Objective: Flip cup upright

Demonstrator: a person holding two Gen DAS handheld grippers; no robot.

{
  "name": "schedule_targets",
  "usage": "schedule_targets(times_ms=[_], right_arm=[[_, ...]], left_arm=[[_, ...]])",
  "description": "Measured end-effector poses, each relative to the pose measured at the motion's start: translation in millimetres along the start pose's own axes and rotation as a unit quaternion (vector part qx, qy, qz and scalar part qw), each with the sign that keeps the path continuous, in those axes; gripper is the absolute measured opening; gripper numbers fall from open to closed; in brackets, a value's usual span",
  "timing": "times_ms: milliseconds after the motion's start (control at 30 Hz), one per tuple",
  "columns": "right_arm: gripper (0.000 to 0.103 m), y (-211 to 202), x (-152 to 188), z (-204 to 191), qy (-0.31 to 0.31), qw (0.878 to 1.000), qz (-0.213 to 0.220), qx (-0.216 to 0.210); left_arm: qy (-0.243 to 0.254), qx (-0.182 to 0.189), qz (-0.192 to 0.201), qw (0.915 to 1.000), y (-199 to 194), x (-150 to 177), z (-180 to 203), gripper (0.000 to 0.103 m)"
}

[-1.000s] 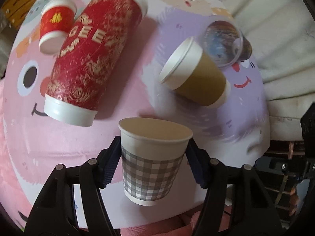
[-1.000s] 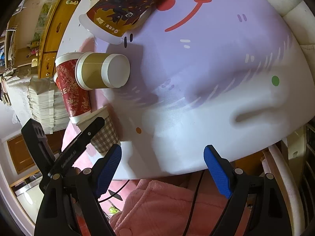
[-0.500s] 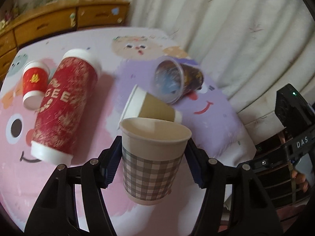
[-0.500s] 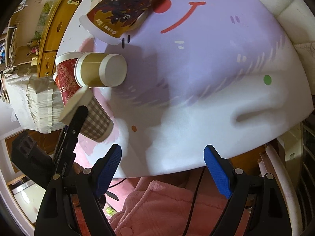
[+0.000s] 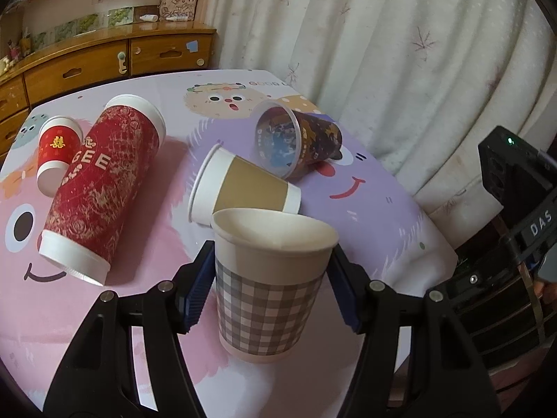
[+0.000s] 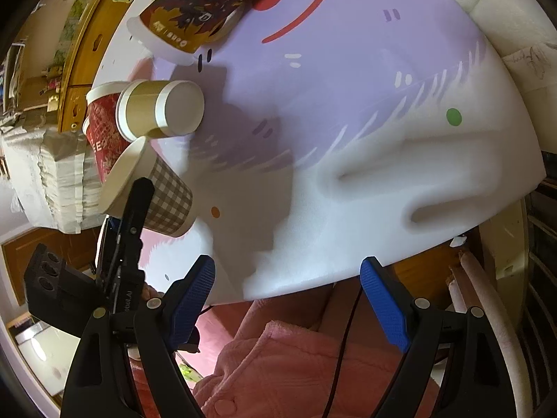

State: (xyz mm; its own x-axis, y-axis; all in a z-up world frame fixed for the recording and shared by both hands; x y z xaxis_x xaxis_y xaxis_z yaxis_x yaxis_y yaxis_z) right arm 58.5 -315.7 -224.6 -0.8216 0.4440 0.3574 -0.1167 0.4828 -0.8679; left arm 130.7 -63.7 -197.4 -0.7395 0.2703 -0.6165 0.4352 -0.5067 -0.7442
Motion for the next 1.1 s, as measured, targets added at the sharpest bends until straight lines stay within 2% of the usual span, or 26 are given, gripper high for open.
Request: schedule_targets(times_ms=[267,633,767,1000,1100], right_arm=[[0.087,1.4,3.3,-6.9,-0.009,1.000,0.003,-0.003],[0.087,-1.4,5.8,-2.5,-0.002,1.000,0.011,-0.007],[0.087,-0.2,7.0,-3.2,-0.005,1.000,0.010,-0.008],[0.087,4.5,8.5,-12.4,-0.022,1.000,0.006,-0.002],[0.087,6.8,9.9,-15.8,-0.028,1.000,0.004,-0.001]], left_arm=[[0.025,-0.004,-0.005,0.9997,0.1,9.9,7.9,0.061],[0.031,-0.007,-0.013,0.9994,-3.5,23.8,13.8,0.063],[0.041,-0.004,0.001,0.9991,-7.2,26.6,19.4,0.063],[0.022,-0.014,0.005,0.9996,-4.4,21.3,19.4,0.064],[0.019,-0.019,-0.005,0.9996,-3.6,19.5,18.9,0.065]])
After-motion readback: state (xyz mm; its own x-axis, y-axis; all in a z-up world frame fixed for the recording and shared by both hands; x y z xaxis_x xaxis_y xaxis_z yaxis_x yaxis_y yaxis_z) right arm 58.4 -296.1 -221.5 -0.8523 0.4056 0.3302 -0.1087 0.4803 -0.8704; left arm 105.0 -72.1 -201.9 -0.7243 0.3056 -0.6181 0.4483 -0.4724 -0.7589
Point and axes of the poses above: each gripper's, at about its wrist camera, not at the fingertips, and y roughly the way its jaws point, z to its right, x to its underside, the point moved 1 cm from there along y, roughly the way its jaws point, and after that the axes turned 4 degrees about -z, right-handed, at the moved point
